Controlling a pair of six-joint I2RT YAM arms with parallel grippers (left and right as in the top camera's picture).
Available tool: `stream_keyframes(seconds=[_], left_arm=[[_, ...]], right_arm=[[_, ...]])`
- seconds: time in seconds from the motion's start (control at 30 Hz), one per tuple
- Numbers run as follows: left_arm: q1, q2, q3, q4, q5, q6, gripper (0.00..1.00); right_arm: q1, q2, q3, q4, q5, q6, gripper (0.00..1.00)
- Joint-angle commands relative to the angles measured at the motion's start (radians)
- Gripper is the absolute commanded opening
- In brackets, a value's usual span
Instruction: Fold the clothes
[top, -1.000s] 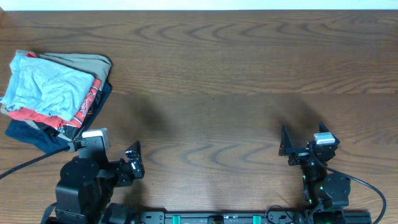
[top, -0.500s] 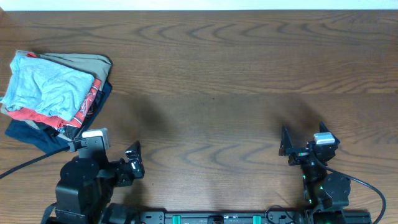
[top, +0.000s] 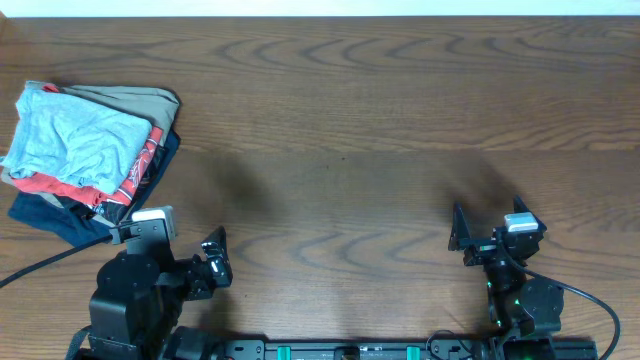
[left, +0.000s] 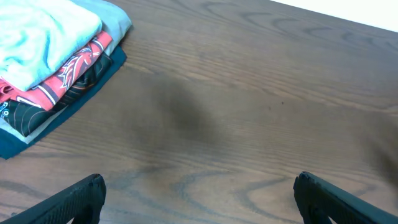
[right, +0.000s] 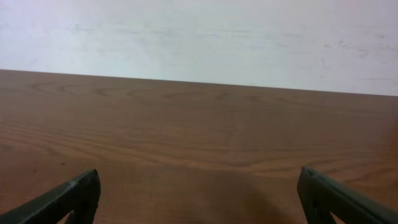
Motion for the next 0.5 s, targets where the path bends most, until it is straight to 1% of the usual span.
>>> stream_keyframes(seconds=[0.0, 0.13, 0.27, 0.37, 0.47], left_arm=[[0.023, -0.004, -0.001, -0.001, -0.008, -0.002, 0.98], [0.084, -0.018, -0.006, -0.029, -0.01, 0.031, 0.98], [0.14, -0.079, -0.078, -0.018, -0.008, 0.032, 0.98], [0.142, -0.161, -0.194, 0.034, -0.009, 0.032, 0.98], [0.146, -0.268, -0.344, 0.145, -0.009, 0.032, 0.98]], right_arm=[[0.003, -0.007, -0.002, -0.005, 0.011, -0.01, 0.99], [0.003, -0.007, -0.002, -0.005, 0.011, -0.01, 0.99], [0.003, -0.007, -0.002, -0.005, 0.011, -0.01, 0.99], [0.003, -0.007, -0.002, -0.005, 0.011, -0.01, 0.99], [0.003, -0.007, -0.002, -0.005, 0.011, -0.01, 0.99]])
